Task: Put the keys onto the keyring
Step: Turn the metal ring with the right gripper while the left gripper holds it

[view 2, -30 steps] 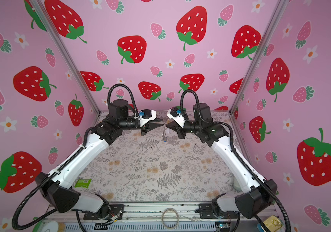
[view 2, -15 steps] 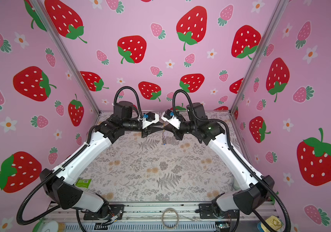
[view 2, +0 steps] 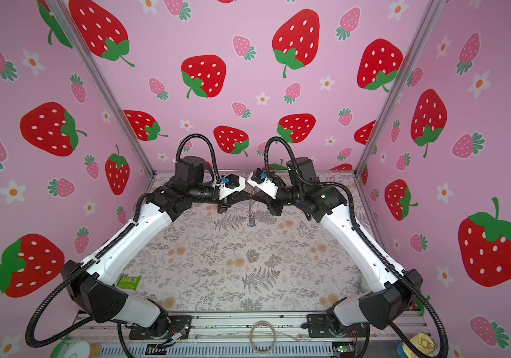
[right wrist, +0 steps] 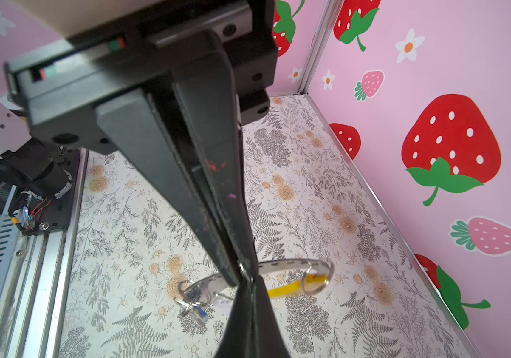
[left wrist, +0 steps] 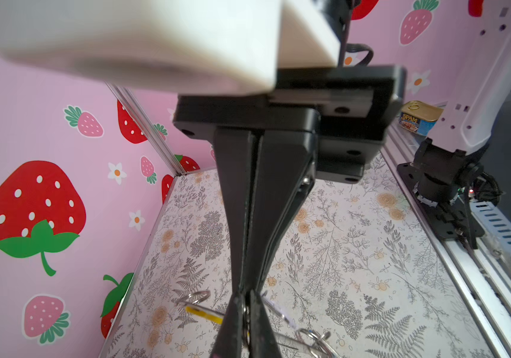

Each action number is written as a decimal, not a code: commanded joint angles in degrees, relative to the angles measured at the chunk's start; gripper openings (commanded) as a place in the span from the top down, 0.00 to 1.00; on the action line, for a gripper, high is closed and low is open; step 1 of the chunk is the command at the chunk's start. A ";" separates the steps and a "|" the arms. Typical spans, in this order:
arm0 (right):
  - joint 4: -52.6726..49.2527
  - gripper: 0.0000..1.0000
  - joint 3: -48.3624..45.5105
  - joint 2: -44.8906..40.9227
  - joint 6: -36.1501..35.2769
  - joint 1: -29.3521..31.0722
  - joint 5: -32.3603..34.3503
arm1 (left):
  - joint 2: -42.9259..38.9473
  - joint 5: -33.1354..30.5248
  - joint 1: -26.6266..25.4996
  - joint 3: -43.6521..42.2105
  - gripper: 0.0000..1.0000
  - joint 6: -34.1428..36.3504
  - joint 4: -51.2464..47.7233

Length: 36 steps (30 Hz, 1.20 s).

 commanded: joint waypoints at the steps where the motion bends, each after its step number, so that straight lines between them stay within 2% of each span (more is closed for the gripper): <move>1: 0.94 1.00 1.55 -0.64 -0.90 0.16 -1.33 | 0.38 1.40 -0.03 2.43 1.00 2.22 -2.19; 3: 1.17 0.98 1.03 -0.83 -0.93 0.17 -0.62 | 0.26 2.12 -0.06 2.31 1.00 1.64 -1.24; 4: 1.56 0.90 0.59 -1.09 -0.63 0.16 -0.15 | 0.23 2.54 0.00 2.19 1.00 0.97 -0.44; 7: 3.78 0.75 -2.20 -2.78 -0.05 0.04 2.17 | -0.88 3.43 0.05 0.36 1.00 -2.39 4.55; 8: 4.77 0.74 -3.48 -3.37 0.11 -0.26 2.60 | -1.29 3.65 0.09 -0.36 1.00 -3.49 6.22; 18: 12.16 0.75 -8.50 -5.63 5.70 -1.83 -2.34 | -2.94 5.37 0.31 -3.42 1.00 -10.56 16.29; 27: 14.50 0.88 -8.59 -4.86 6.75 -1.82 -4.81 | -3.60 4.75 0.03 -8.18 1.00 -19.20 29.20; 36: 16.72 0.93 -10.43 -5.27 8.31 -1.82 -6.26 | -4.08 0.84 -0.86 -12.28 1.00 -25.94 41.36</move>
